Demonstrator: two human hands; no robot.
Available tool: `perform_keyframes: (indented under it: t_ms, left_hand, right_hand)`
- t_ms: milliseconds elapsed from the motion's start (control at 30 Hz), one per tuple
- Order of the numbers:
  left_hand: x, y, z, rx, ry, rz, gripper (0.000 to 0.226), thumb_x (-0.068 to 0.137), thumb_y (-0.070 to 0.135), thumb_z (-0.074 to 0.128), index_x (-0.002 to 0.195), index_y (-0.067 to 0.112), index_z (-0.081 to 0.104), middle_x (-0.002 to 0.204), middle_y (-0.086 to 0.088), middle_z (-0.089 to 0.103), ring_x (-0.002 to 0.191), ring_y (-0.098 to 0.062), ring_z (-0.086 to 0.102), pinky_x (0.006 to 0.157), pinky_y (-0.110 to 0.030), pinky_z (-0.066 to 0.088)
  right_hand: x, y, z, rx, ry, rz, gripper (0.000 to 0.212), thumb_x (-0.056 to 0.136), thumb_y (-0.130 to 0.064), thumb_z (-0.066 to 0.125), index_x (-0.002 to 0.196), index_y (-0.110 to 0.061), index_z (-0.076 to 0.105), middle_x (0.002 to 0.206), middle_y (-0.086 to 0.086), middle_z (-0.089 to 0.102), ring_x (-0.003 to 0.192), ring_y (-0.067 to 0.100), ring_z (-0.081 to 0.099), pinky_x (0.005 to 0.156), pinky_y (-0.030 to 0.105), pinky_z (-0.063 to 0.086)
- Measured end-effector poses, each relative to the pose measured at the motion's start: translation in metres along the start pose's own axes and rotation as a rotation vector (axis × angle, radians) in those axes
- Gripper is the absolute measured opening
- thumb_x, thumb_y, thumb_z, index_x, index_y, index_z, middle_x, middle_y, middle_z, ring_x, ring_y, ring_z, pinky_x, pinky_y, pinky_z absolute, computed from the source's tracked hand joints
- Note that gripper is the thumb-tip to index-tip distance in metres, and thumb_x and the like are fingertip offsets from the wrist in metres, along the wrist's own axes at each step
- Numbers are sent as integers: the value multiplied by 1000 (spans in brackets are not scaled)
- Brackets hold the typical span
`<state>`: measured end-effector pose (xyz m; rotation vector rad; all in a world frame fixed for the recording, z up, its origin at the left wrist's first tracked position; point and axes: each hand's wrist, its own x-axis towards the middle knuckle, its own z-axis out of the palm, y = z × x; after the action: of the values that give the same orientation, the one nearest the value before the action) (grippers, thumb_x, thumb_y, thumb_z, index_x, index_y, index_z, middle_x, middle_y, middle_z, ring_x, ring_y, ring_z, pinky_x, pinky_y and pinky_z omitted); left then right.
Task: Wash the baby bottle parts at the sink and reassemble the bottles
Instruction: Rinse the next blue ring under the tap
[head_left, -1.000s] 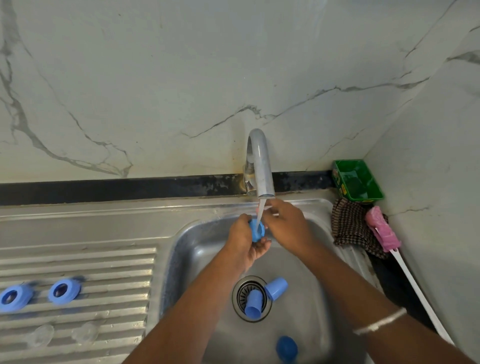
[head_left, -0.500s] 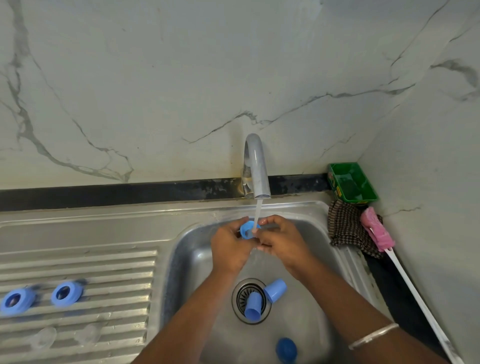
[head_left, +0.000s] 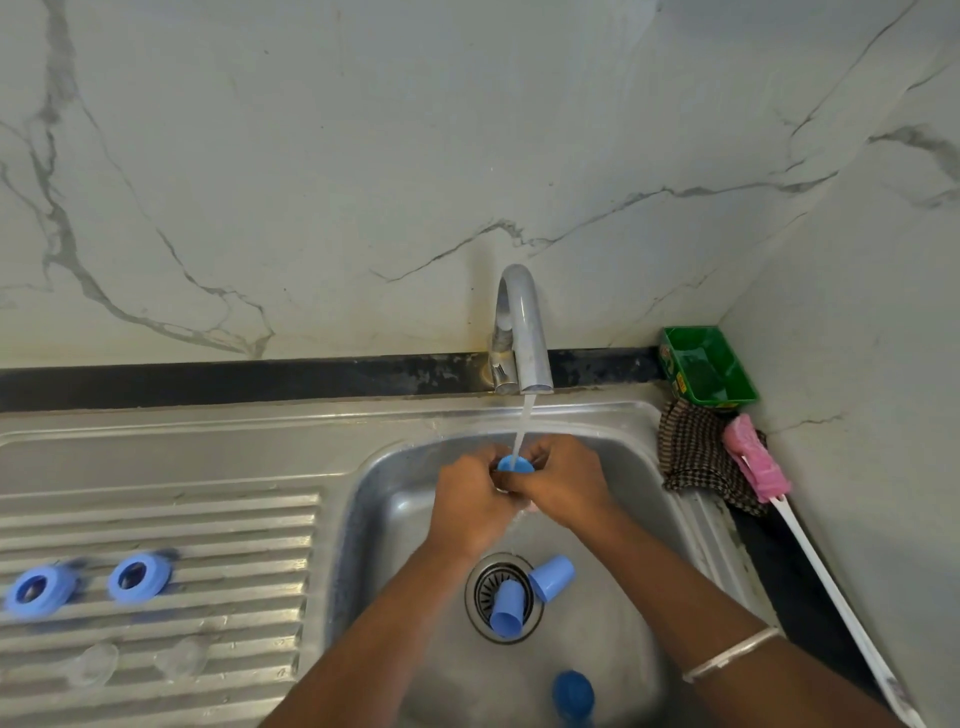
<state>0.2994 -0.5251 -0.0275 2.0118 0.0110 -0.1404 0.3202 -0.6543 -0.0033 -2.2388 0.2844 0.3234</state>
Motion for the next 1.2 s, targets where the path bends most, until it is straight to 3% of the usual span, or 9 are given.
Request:
perform_keyframes:
  t_ms: [133,267,367,500,600,833,967,1067,1200]
  left_hand:
    - [-4,-3,4,-98,-35,-59,31,72,24,80,97,37,68,84,21,72,82,7,67,68,-8,50]
    - [-22,-11,8,-334,174,-48,27,76,20,52,96,32,66,88,14,72,83,-6,68,71,-21,55]
    - [-25,-14,9,-519,349,-268,20,87,17,49,93,16,67,83,-3,72,77,-21,66,68,-35,52]
    - [-15,-1,-1,-665,147,-523,40,105,32,43,92,6,70,75,-14,71,63,-21,64,55,-27,49]
    - [-8,9,-3,-710,-3,-534,35,104,33,47,104,6,69,79,-6,74,70,-15,71,63,-24,56]
    - [4,27,10,-878,-6,-561,13,98,11,60,106,2,64,95,-16,72,87,-25,71,77,-33,59]
    - [4,22,8,-621,80,-491,15,95,11,64,109,6,62,100,-17,70,77,-20,68,62,-23,55]
    - [5,22,7,-614,85,-522,7,99,15,56,105,11,54,87,-9,72,59,-11,54,48,-19,42]
    - [14,28,2,-693,42,-678,13,103,23,45,108,14,53,81,-7,72,50,-10,48,50,-21,42]
  right_hand:
    - [-1,7,-5,-38,32,-47,31,71,-34,83,97,-24,69,90,-9,69,84,7,66,64,15,47]
    - [-8,2,-4,-16,-121,-177,25,72,-24,82,95,-26,71,86,-9,71,81,3,66,70,14,53]
    - [-12,0,-1,34,-135,-247,31,72,-18,81,94,-33,66,91,-14,67,85,-5,62,66,6,46]
    - [-13,8,0,165,26,-242,33,73,-14,85,90,-34,64,92,-13,71,84,-2,68,74,11,52]
    - [-14,17,1,236,96,-202,33,72,-13,87,90,-25,62,92,-11,73,86,-4,68,74,8,51]
    - [-20,33,10,387,93,-210,27,72,-6,85,84,-17,64,81,-12,74,80,2,71,69,13,53]
    - [5,27,-4,515,125,-220,7,88,-6,68,84,-11,70,86,0,74,85,14,69,79,29,52]
    - [34,2,-13,245,172,-208,4,95,-20,63,95,-24,64,86,-15,63,88,12,61,73,13,45]
    - [58,-37,-18,-18,37,-268,22,92,-40,68,96,-21,59,85,-10,62,83,14,63,80,30,55]
